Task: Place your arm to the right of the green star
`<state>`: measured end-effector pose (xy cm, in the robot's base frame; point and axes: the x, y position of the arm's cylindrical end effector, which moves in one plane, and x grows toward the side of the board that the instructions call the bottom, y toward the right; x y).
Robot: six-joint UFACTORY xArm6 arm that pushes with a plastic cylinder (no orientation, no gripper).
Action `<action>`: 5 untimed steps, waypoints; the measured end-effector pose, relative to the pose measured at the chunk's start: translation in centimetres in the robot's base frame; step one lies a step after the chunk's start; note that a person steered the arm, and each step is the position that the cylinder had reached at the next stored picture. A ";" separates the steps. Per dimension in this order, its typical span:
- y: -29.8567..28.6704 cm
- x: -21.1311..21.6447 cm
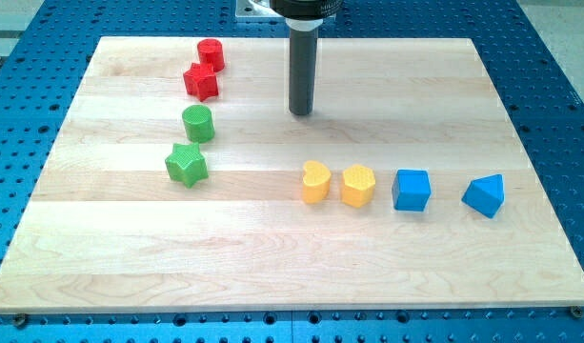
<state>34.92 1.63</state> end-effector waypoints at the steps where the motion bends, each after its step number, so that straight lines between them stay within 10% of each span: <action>1: -0.3 1.8; 5: -12.5 12.6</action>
